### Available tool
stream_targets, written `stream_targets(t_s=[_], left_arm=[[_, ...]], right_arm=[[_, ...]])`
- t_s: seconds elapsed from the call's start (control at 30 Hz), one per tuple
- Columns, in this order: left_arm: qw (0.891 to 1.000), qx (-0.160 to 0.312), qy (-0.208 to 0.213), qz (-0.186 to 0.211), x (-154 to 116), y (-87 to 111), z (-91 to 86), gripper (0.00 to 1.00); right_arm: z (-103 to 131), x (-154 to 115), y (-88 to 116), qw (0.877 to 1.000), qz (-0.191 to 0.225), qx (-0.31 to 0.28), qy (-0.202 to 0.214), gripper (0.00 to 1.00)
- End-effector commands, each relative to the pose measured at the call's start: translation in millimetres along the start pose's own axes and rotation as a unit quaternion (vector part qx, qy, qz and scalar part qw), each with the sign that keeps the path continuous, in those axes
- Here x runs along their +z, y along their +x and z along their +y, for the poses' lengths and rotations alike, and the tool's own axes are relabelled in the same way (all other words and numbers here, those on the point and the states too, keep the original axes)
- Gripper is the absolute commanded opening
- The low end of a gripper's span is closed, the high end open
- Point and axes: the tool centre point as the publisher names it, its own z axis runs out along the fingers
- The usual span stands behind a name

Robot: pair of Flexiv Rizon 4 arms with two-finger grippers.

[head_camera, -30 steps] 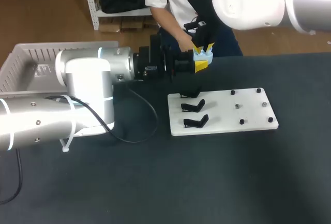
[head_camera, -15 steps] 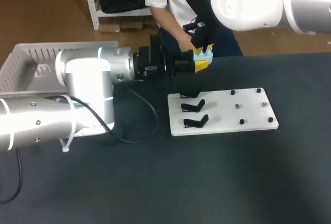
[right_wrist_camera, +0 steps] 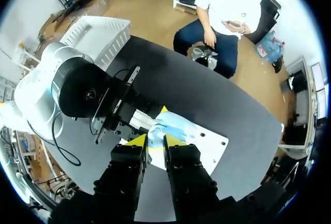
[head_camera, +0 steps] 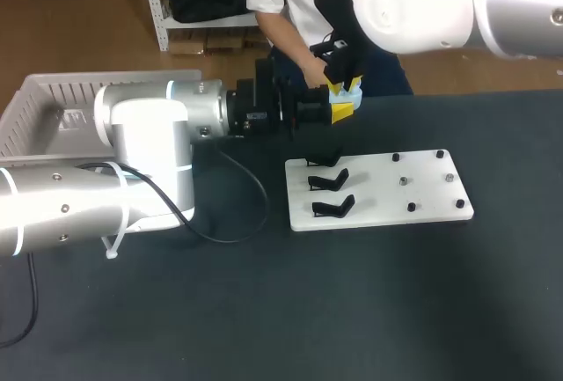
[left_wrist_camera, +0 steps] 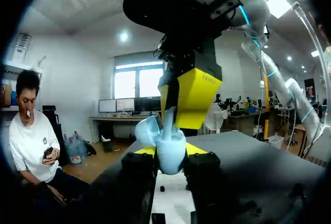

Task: Pick up each earbud case from the left stands, insert the matching earbuds, close the lid, and place the case in the box.

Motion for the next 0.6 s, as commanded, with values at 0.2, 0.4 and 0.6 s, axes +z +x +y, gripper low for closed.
stream_targets(t_s=[0.2,0.4,0.6], left_arm=[[1.0,0.003,-0.003,-0.003,0.2,1.0,-1.8,0.0],[1.0,0.003,-0.003,-0.003,0.2,1.0,-1.8,0.0],[1.0,0.003,-0.003,-0.003,0.2,1.0,-1.8,0.0]], right_arm=[[-1.5,4.5,-3.2,1.0,0.011,-0.008,0.008,0.0],[-4.1,6.1,-1.2,1.0,0.015,-0.019,0.02,0.0],[-5.2,9.1,1.2,0.999,0.017,-0.022,0.025,0.0]])
